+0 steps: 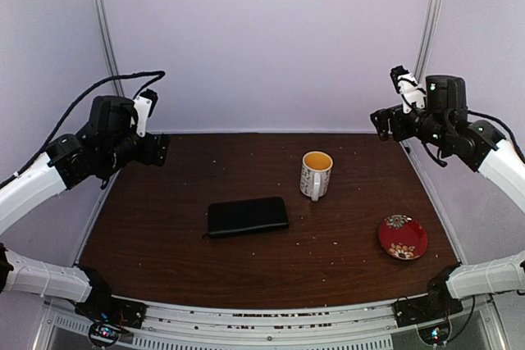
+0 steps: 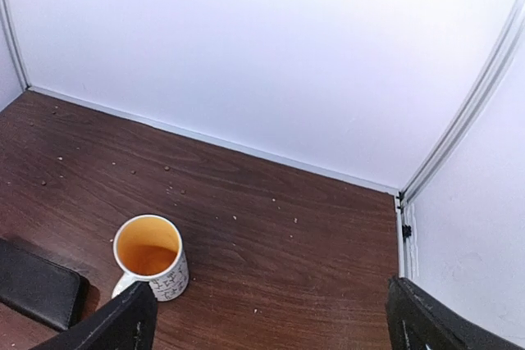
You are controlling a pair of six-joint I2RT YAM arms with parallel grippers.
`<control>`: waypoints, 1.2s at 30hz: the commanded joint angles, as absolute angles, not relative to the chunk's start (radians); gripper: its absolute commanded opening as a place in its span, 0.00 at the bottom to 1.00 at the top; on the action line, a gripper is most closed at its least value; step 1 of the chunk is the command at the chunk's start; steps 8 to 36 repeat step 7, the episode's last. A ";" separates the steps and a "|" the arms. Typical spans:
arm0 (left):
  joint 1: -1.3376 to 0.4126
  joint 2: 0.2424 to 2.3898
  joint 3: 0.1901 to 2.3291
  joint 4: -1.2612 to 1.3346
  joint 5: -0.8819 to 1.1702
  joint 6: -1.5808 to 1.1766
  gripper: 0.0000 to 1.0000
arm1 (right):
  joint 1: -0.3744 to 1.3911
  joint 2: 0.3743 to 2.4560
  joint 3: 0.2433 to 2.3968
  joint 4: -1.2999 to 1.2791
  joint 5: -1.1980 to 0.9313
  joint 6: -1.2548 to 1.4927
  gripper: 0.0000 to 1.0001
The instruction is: Sort the hair-cutting tools
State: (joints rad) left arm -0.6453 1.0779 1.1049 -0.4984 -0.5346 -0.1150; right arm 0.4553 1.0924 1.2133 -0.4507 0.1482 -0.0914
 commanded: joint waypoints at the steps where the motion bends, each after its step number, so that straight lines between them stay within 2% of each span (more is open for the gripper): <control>1: -0.637 1.124 1.071 -0.345 -0.644 -0.151 0.98 | 0.379 1.082 1.131 -0.355 0.105 -0.015 1.00; 6: -0.637 1.130 0.950 -0.192 -0.794 -0.089 0.98 | 0.346 1.099 1.150 -0.373 0.013 -0.011 1.00; 36: -0.637 1.128 0.932 -0.180 -0.791 -0.091 0.98 | 0.345 1.105 1.153 -0.376 -0.006 -0.010 1.00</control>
